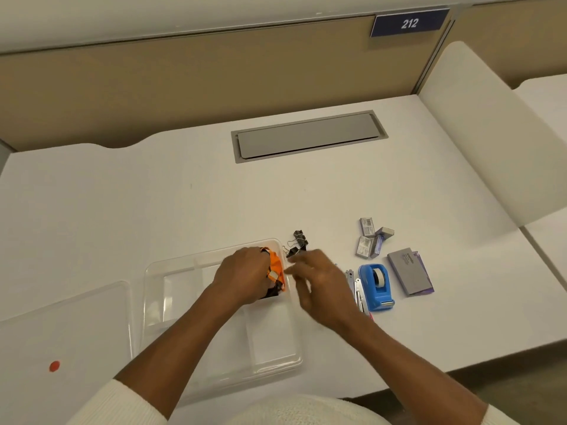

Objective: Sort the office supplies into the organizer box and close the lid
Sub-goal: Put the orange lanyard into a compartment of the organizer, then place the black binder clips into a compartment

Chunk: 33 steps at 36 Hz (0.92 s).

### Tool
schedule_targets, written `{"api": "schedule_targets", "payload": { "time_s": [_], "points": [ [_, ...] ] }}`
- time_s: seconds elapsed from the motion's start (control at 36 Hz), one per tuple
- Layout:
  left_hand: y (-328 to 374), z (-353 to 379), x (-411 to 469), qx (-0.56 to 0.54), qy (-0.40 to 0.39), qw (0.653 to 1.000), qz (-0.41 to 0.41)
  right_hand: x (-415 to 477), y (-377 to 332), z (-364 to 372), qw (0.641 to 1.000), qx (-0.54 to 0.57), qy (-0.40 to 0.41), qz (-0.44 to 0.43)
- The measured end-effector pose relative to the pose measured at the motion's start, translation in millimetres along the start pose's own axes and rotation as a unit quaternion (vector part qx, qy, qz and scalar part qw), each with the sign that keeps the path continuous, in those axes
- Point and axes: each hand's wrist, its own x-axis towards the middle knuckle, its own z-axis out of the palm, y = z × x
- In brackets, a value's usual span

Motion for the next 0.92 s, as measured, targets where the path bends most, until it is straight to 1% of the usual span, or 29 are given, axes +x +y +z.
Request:
{"api": "schedule_targets", "payload": {
  "time_s": [0.03,0.08,0.17,0.22,0.25,0.31,0.42,0.5,0.56,0.75,0.92],
  "points": [
    [4,-5,0,0.019,0.008,1.0,-0.004,4,7,-4,0.999,0.008,0.01,0.035],
    [12,-16,2,0.047,0.031,0.998,-0.01,13,23,-14,0.995,0.017,-0.003,0.099],
    [23,-29,8,0.023,0.07,0.997,-0.008,26,42,-24,0.981,0.006,-0.066,0.181],
    [25,-33,16,-0.009,0.096,0.995,0.017,34,51,-27,0.97,-0.016,-0.116,0.213],
    [25,-35,22,-0.019,0.103,0.994,0.038,38,53,-27,0.966,-0.024,-0.137,0.219],
    [24,-36,37,-0.03,0.092,0.992,0.078,43,54,-24,0.963,-0.037,-0.167,0.208],
    [22,-33,72,0.004,0.01,0.994,0.106,47,54,-6,0.961,-0.081,-0.203,0.167],
    [24,-32,92,0.009,-0.057,0.992,0.113,51,53,7,0.96,-0.12,-0.199,0.156],
    [25,-30,101,0.009,-0.081,0.99,0.111,54,51,14,0.962,-0.132,-0.184,0.155],
    [32,-22,118,-0.052,-0.082,0.988,0.117,62,59,22,0.971,-0.12,-0.128,0.164],
    [30,-18,122,-0.089,-0.073,0.987,0.107,68,64,17,0.971,-0.106,-0.114,0.183]
  ]
}}
